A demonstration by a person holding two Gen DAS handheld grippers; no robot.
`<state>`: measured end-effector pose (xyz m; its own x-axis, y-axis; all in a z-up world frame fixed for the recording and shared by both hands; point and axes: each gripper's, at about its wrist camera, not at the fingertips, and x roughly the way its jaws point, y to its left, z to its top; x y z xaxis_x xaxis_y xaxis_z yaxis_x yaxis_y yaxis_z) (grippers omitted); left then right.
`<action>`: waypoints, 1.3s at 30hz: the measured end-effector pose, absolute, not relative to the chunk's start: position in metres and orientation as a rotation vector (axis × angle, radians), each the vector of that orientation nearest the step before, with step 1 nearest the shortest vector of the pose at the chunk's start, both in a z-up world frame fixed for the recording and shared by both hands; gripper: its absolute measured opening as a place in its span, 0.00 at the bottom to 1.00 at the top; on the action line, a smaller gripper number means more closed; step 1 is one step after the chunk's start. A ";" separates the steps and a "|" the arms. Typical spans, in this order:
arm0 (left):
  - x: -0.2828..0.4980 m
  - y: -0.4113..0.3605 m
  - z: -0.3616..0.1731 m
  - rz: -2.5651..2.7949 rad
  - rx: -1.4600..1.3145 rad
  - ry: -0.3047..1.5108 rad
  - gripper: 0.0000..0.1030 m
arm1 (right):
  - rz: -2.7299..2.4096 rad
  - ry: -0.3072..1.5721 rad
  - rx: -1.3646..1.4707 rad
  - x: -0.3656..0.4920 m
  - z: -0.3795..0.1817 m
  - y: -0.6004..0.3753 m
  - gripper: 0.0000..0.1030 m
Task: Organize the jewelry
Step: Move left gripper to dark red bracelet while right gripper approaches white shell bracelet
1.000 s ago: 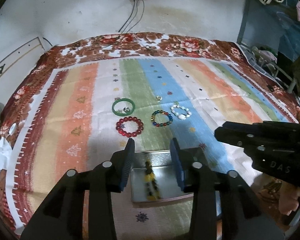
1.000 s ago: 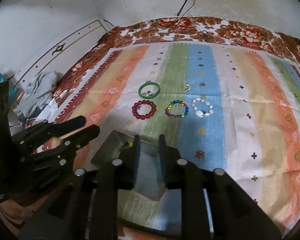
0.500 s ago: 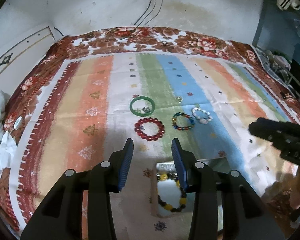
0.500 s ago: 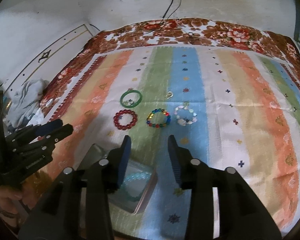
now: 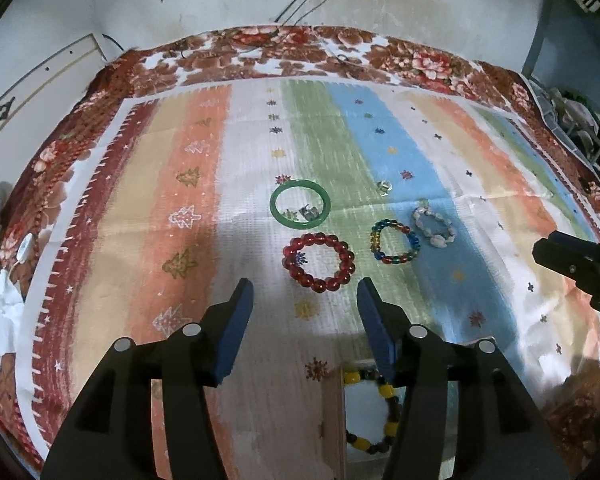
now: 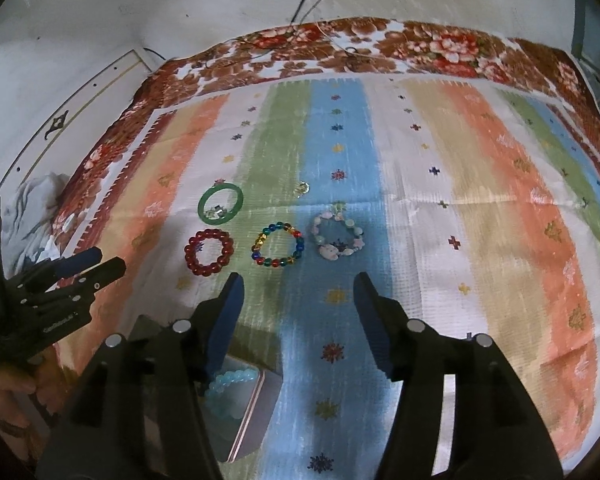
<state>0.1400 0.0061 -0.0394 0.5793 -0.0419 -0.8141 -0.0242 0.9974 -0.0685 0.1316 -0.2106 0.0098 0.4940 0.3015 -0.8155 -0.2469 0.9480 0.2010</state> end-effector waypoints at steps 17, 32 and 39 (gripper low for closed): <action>0.196 0.027 -0.081 -0.060 -0.230 1.120 0.59 | 0.285 1.116 0.132 0.188 -0.025 -0.219 0.58; 0.229 0.033 -0.122 -0.027 -0.207 1.238 0.59 | 0.243 1.230 0.145 0.236 -0.074 -0.223 0.58; 0.236 0.032 -0.133 -0.036 -0.189 1.259 0.59 | 0.223 1.268 0.148 0.252 -0.092 -0.225 0.58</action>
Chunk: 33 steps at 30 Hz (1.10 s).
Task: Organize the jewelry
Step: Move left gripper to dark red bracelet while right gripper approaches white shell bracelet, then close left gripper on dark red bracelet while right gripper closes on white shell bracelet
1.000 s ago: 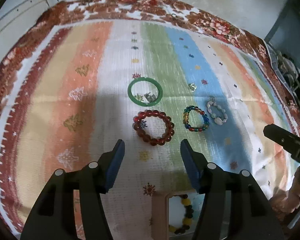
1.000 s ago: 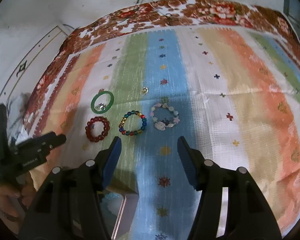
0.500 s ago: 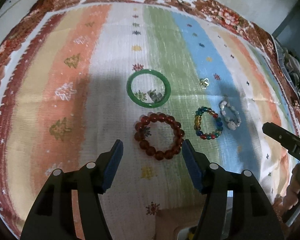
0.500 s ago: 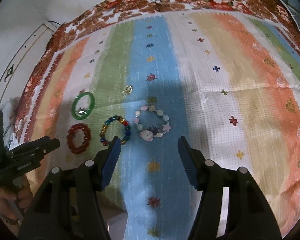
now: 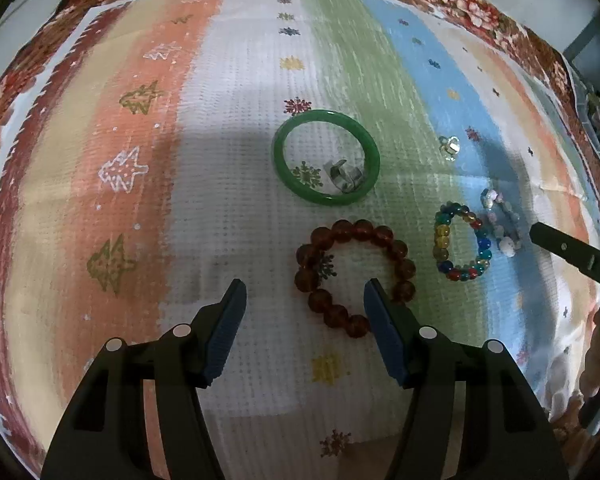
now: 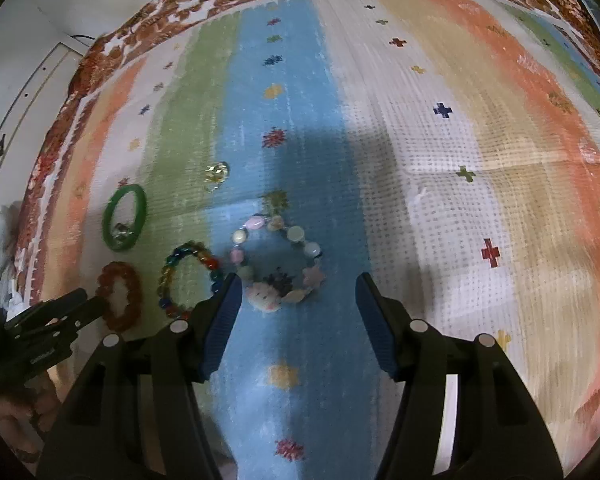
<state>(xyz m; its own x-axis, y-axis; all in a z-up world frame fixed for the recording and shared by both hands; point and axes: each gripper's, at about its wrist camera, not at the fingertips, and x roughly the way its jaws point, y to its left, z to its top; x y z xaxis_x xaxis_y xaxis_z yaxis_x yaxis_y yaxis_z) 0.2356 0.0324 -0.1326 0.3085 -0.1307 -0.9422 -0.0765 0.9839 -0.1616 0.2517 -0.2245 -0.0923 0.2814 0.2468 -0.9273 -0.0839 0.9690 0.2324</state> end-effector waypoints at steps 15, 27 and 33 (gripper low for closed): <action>0.244 0.015 -0.142 -0.031 -0.033 1.264 0.59 | 0.178 1.301 0.108 0.265 -0.115 -0.225 0.58; 0.243 0.019 -0.144 -0.017 -0.006 1.243 0.22 | 0.146 1.297 0.039 0.265 -0.118 -0.226 0.23; 0.240 0.024 -0.141 -0.018 -0.030 1.248 0.12 | 0.165 1.301 0.053 0.264 -0.117 -0.231 0.15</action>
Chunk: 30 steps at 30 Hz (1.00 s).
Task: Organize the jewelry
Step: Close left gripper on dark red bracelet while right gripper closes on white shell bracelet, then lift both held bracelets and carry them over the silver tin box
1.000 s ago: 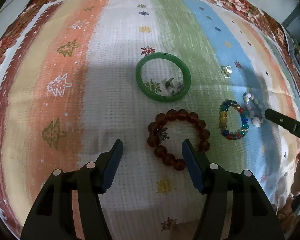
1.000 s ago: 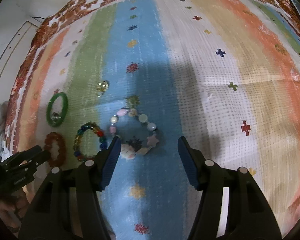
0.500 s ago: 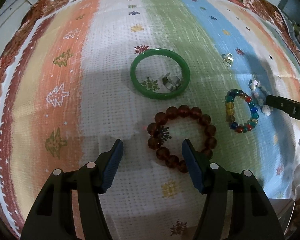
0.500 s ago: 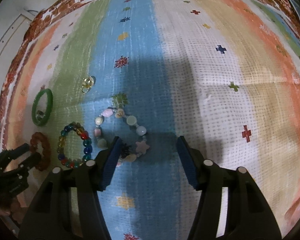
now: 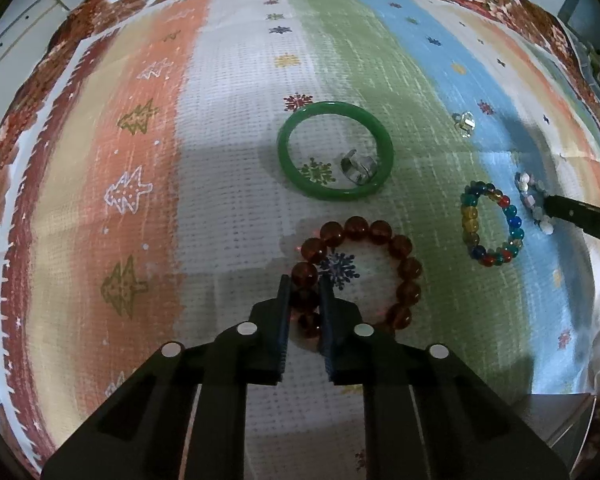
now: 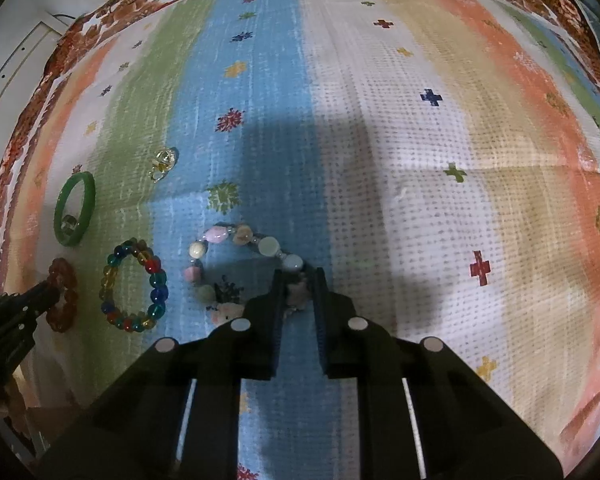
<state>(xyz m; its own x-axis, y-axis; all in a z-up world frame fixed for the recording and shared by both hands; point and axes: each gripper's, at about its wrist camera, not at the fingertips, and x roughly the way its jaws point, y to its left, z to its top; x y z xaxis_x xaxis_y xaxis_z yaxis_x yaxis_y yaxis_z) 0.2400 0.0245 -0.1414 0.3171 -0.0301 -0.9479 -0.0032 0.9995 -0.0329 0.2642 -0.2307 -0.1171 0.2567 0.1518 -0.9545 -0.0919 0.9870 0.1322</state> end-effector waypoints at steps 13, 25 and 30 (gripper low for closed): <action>0.232 0.025 -0.119 -0.051 -0.081 1.203 0.12 | 0.222 1.252 0.067 0.249 -0.092 -0.227 0.15; 0.220 0.021 -0.091 -0.088 -0.145 1.124 0.12 | 0.261 1.149 -0.026 0.229 -0.056 -0.205 0.15; 0.210 0.016 -0.077 -0.111 -0.155 1.087 0.12 | 0.290 1.123 -0.019 0.217 -0.043 -0.199 0.15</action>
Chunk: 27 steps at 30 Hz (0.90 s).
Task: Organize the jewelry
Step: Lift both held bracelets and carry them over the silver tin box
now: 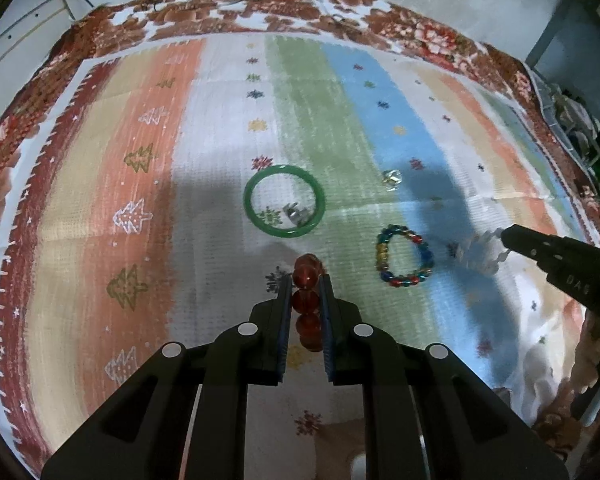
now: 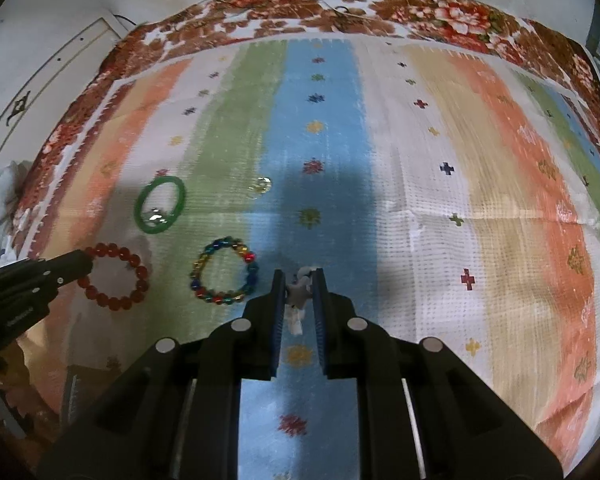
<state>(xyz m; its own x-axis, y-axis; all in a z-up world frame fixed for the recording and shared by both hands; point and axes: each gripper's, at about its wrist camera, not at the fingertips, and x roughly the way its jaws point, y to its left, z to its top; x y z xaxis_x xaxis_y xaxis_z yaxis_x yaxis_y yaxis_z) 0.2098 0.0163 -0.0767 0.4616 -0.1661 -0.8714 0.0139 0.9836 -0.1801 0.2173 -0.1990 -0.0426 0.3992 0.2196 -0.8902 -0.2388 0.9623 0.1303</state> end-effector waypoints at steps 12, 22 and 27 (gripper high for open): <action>0.183 0.017 -0.046 -0.134 -0.181 1.007 0.12 | 0.339 1.048 -0.040 0.186 -0.010 -0.182 0.15; 0.150 0.006 -0.013 -0.188 -0.183 0.920 0.12 | 0.419 0.980 -0.017 0.152 0.020 -0.170 0.15; 0.139 0.001 -0.004 -0.204 -0.181 0.894 0.12 | 0.465 0.950 -0.020 0.128 0.034 -0.163 0.15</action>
<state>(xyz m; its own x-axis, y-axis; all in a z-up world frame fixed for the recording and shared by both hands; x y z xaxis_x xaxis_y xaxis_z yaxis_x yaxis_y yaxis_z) 0.1389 0.0006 -0.0039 0.6095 -0.2506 -0.7522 0.1003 0.9655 -0.2404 0.1284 -0.1629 0.0336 0.4907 0.3748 -0.7866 -0.3919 0.9012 0.1850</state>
